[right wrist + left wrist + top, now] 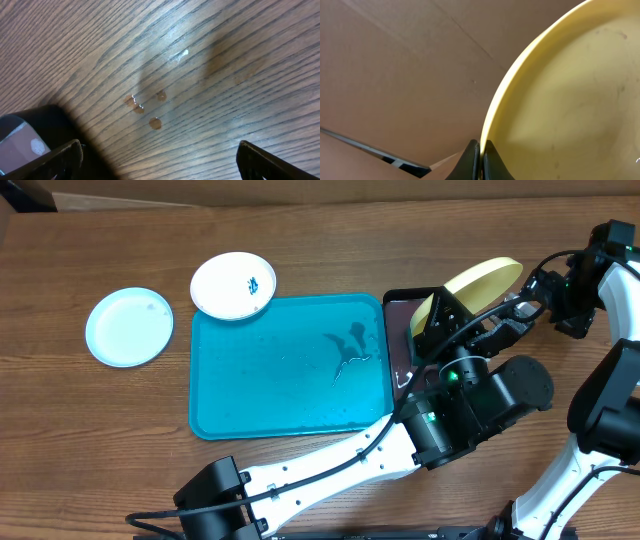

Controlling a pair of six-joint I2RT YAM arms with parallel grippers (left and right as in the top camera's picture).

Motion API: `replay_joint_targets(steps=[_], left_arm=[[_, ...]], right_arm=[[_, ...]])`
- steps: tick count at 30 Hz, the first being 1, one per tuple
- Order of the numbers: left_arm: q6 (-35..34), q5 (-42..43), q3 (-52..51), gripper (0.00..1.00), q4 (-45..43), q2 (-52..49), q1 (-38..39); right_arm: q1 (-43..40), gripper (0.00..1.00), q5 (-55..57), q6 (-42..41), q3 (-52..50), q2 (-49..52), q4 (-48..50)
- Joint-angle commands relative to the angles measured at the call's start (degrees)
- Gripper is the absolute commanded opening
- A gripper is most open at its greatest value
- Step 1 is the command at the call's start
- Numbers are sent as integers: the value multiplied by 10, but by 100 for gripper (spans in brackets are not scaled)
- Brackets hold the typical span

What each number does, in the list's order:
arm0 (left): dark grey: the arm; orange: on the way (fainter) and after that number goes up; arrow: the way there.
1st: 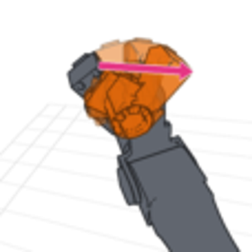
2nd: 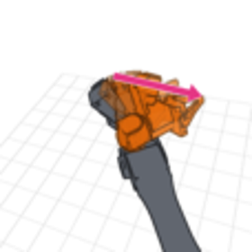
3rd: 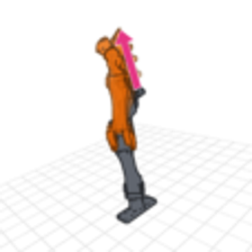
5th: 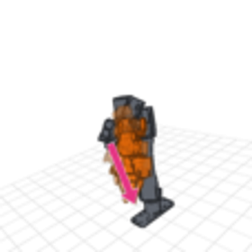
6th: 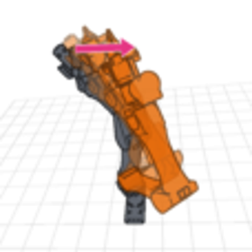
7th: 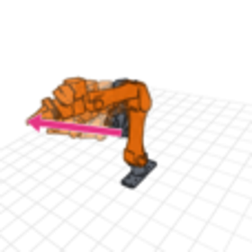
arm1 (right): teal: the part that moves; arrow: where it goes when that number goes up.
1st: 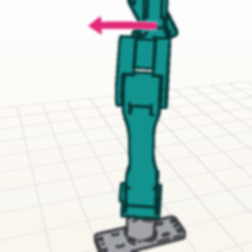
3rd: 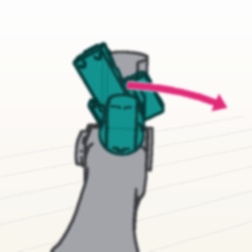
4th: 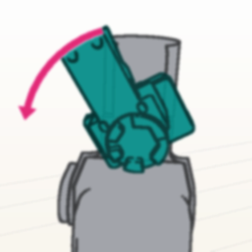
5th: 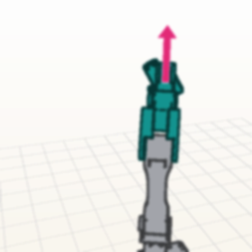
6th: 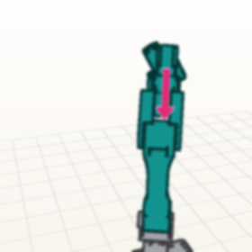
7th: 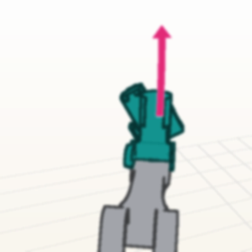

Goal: Clean dirty plates on tray and stack at the side
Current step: 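Hold the yellow plate tilted over the right side beyond the black tray, then swing the yellow plate left and lower it onto the white plate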

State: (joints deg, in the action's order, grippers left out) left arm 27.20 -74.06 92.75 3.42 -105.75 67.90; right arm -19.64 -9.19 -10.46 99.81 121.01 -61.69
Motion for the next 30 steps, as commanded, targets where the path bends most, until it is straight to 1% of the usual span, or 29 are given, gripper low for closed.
replay_joint_targets(steps=[1,2,3,4,6,10,13,15,19,21,23,25,27,28,30], left_arm=[[17,-24,16,4,-9,1,-1],[17,-33,16,4,-20,1,-7],[2,-42,16,4,-33,1,-15],[-26,-49,16,4,-37,1,-20],[-112,-47,16,4,-21,1,-23],[-185,27,16,4,73,1,-11],[-303,109,16,4,165,1,-17],[-378,199,16,4,222,1,-31],[-484,360,16,4,296,1,-75],[-525,436,16,4,322,1,-108],[-545,538,16,4,340,1,-151],[-547,652,16,4,350,1,-203],[-547,788,16,4,358,1,-267],[-547,916,16,4,368,1,-334],[-547,1030,16,4,380,1,-407]], right_arm=[[0,100,-3,0,15,-13,2],[0,100,-3,0,15,-13,2],[0,100,-3,0,15,-13,2],[0,100,-3,0,15,-13,2],[0,100,-3,0,15,-13,2],[0,100,-3,0,15,-13,2],[0,100,-3,0,15,-13,2],[0,100,-3,0,15,-13,2],[0,100,-3,0,15,-13,2],[0,100,-3,0,15,-13,2],[0,100,-3,0,15,-13,2],[0,100,-3,0,15,-13,2],[0,100,-3,0,15,-13,2],[0,100,-3,0,15,-13,2],[0,100,-3,0,15,-13,2]])
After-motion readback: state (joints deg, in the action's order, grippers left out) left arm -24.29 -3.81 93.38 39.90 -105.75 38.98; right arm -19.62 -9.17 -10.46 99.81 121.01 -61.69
